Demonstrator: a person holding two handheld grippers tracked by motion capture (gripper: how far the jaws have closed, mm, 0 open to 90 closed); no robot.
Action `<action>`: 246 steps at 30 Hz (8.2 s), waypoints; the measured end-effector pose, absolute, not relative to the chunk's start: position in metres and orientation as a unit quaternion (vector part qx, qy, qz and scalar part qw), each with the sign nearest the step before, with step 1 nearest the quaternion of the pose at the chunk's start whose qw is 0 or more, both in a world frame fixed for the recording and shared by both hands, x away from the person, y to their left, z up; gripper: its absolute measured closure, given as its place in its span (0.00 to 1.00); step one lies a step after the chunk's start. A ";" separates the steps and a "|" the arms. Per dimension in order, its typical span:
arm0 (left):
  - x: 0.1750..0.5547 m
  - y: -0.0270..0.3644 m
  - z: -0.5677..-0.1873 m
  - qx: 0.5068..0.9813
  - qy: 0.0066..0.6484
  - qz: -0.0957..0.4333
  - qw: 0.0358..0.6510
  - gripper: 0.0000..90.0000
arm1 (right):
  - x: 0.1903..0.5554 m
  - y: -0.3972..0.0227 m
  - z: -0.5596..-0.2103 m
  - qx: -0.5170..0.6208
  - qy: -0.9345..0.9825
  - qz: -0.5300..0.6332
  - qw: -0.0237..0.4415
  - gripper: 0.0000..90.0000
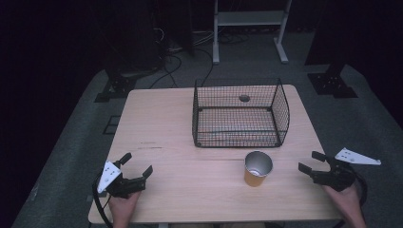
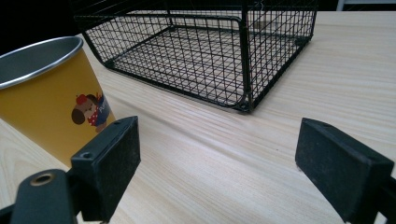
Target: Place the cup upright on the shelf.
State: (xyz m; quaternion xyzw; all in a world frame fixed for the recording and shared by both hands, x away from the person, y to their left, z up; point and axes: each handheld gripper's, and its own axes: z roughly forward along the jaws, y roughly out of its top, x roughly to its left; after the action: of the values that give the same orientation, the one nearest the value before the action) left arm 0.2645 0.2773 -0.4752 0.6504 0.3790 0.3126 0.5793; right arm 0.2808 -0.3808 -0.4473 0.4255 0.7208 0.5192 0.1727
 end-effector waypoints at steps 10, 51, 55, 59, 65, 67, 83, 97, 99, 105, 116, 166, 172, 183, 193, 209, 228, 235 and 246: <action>0.263 0.277 -0.476 0.651 0.378 0.312 0.580 0.03 | 0.278 -0.376 -0.448 0.414 0.734 0.513 0.166 0.15; 0.263 0.277 -0.475 0.652 0.375 0.312 0.580 0.03 | 0.258 -0.310 -0.434 0.321 0.796 0.494 0.137 0.09; 0.263 0.277 -0.475 0.652 0.375 0.313 0.580 0.03 | 0.257 -0.304 -0.433 0.312 0.800 0.495 0.133 0.09; 0.263 0.277 -0.475 0.653 0.374 0.313 0.580 0.03 | 0.257 -0.298 -0.434 0.308 0.802 0.495 0.128 0.09; 0.263 0.277 -0.475 0.652 0.374 0.313 0.580 0.03 | 0.258 -0.285 -0.437 0.300 0.811 0.488 0.118 0.03; 0.263 0.277 -0.475 0.652 0.374 0.313 0.580 0.03 | 0.258 -0.281 -0.437 0.296 0.814 0.486 0.118 0.03; 0.263 0.277 -0.475 0.652 0.374 0.313 0.581 0.03 | 0.270 -0.260 -0.438 0.295 0.815 0.485 0.115 0.03; 0.263 0.277 -0.475 0.651 0.373 0.311 0.584 0.03 | 0.285 -0.235 -0.437 0.282 0.820 0.484 0.120 0.03; 0.264 0.277 -0.475 0.651 0.373 0.311 0.584 0.03 | 0.286 -0.232 -0.438 0.283 0.822 0.479 0.123 0.03; 0.263 0.277 -0.475 0.651 0.373 0.311 0.584 0.03 | 0.291 -0.226 -0.441 0.284 0.823 0.477 0.122 0.03; 0.264 0.277 -0.475 0.651 0.373 0.311 0.583 0.03 | 0.297 -0.232 -0.423 0.268 0.823 0.495 0.077 0.14; 0.264 0.278 -0.475 0.650 0.373 0.309 0.586 0.03 | 0.376 -0.231 -0.321 0.261 0.820 0.507 0.046 0.13; 0.264 0.278 -0.475 0.650 0.373 0.308 0.586 0.03 | 0.392 -0.226 -0.316 0.267 0.822 0.500 0.049 0.13; 0.264 0.279 -0.475 0.649 0.374 0.307 0.588 0.03 | 0.421 -0.216 -0.314 0.283 0.822 0.492 0.041 0.13; 0.264 0.279 -0.475 0.648 0.375 0.306 0.588 0.03 | 0.442 -0.206 -0.309 0.293 0.823 0.484 0.042 0.13; 0.264 0.279 -0.475 0.647 0.374 0.304 0.590 0.03 | 0.472 -0.194 -0.306 0.309 0.825 0.472 0.043 0.13; 0.264 0.280 -0.475 0.648 0.374 0.302 0.591 0.03 | 0.502 -0.183 -0.322 0.329 0.831 0.448 0.032 0.14; 0.264 0.280 -0.475 0.648 0.373 0.301 0.592 0.03 | 0.511 -0.184 -0.331 0.339 0.830 0.443 0.029 0.13; 0.264 0.280 -0.475 0.648 0.373 0.301 0.592 0.03 | 0.520 -0.187 -0.340 0.346 0.830 0.438 0.027 0.14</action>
State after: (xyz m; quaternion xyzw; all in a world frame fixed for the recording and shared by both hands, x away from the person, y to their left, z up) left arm 0.2641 0.2796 -0.4753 0.6477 0.3732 0.3012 0.5920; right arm 0.5199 -0.1867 -0.3398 0.3458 0.8296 0.4375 0.0275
